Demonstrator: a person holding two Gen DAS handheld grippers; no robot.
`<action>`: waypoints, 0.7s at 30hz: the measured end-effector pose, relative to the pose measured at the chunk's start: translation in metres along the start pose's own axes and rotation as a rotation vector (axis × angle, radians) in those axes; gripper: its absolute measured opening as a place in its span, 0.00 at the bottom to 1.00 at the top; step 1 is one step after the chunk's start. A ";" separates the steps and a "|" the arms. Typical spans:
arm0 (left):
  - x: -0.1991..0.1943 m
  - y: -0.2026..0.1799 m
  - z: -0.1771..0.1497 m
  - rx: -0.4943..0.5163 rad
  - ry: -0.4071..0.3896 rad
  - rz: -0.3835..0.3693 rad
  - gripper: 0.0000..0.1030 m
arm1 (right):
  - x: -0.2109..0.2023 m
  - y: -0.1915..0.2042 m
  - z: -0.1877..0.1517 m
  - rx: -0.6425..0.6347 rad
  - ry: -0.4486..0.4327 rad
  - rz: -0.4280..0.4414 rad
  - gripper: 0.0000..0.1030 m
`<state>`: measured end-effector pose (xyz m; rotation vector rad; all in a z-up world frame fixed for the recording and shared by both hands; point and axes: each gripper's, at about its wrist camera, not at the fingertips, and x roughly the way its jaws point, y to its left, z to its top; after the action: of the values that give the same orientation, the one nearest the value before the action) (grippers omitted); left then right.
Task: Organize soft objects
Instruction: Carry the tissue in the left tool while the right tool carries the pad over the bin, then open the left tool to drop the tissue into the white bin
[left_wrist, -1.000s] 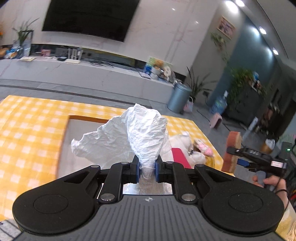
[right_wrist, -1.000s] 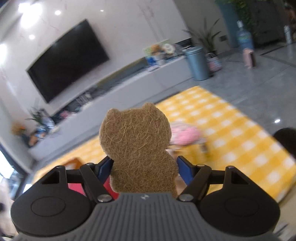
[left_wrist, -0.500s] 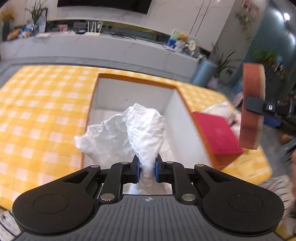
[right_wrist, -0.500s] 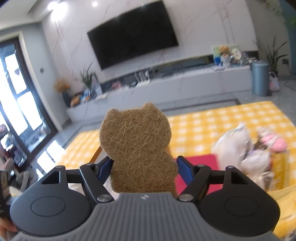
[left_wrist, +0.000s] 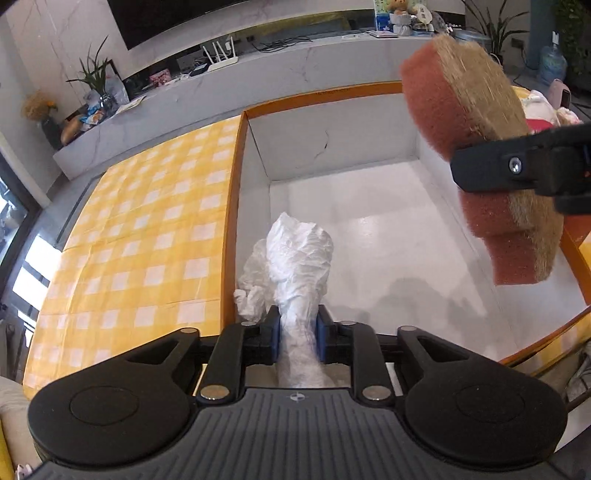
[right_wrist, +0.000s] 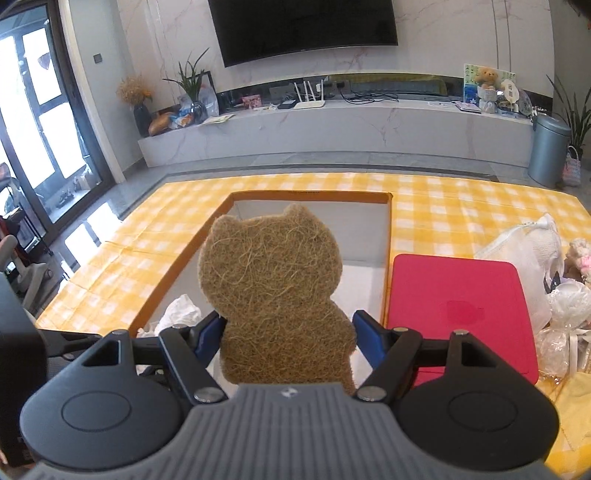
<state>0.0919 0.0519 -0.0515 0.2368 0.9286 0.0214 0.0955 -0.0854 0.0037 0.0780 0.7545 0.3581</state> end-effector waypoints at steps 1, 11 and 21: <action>-0.002 0.000 0.000 0.001 0.001 0.005 0.28 | 0.001 -0.001 0.000 0.001 0.000 -0.007 0.71; -0.038 0.007 -0.003 -0.007 -0.141 -0.087 0.84 | 0.006 -0.002 0.000 -0.011 0.024 -0.014 0.71; -0.051 0.084 -0.006 -0.323 -0.235 -0.046 0.86 | 0.023 0.006 0.001 -0.002 0.067 -0.019 0.71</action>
<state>0.0636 0.1284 0.0031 -0.0806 0.6837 0.0984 0.1103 -0.0720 -0.0097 0.0573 0.8208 0.3445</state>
